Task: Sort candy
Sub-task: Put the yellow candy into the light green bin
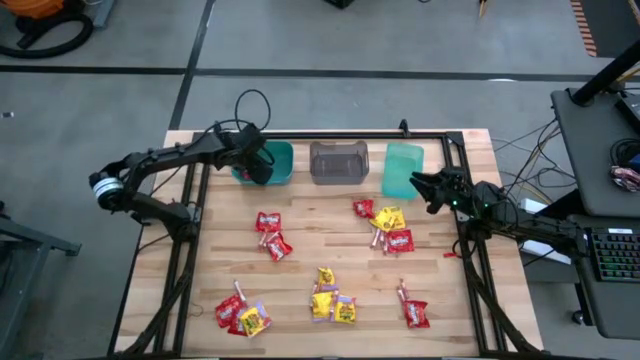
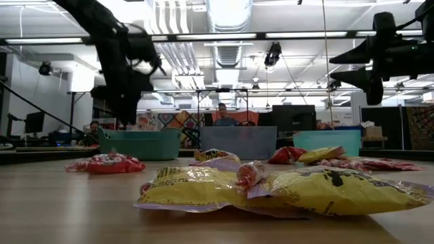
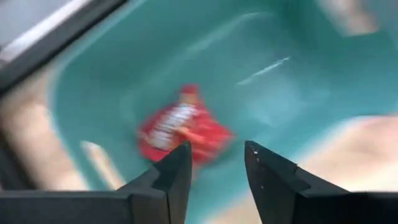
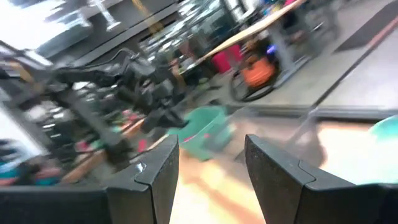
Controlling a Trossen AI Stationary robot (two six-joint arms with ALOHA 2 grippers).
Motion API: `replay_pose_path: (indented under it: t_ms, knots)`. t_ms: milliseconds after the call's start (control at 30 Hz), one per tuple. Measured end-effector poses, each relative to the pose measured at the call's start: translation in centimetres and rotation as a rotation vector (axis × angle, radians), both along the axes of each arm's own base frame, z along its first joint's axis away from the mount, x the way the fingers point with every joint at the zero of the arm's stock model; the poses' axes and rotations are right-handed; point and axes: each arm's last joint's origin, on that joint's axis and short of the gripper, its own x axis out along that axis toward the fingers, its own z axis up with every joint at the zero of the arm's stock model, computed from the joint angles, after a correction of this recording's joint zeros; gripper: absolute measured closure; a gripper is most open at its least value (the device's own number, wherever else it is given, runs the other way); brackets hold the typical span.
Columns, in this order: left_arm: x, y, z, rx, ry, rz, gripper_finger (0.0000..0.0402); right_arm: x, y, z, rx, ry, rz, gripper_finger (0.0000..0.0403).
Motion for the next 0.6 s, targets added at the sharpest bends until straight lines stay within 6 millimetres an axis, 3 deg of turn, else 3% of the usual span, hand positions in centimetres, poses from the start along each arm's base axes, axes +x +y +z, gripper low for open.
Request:
replay_pose_path:
  t_ms: [133, 267, 467, 600]
  knots:
    - [0.6, -3.7, 3.2, -0.036, -0.264, -0.09, 0.0265, -0.1, 0.3, 1.3, 0.205, -0.153, 0.079, 0.0229]
    - [0.9, -7.5, 6.2, 0.081, -0.436, -0.197, 0.0265, -0.1, 0.7, 2.9, 0.21, -0.162, 0.162, 0.0229]
    - [0.9, -13.1, 7.1, 0.303, -0.392, -0.487, 0.0265, 0.4, 1.2, 3.6, 0.171, 0.128, 0.212, 0.023]
    - [0.5, -15.8, 7.6, 0.269, -0.467, -0.515, 0.0265, 0.6, 1.2, 3.9, 0.282, 0.361, 0.165, 0.023]
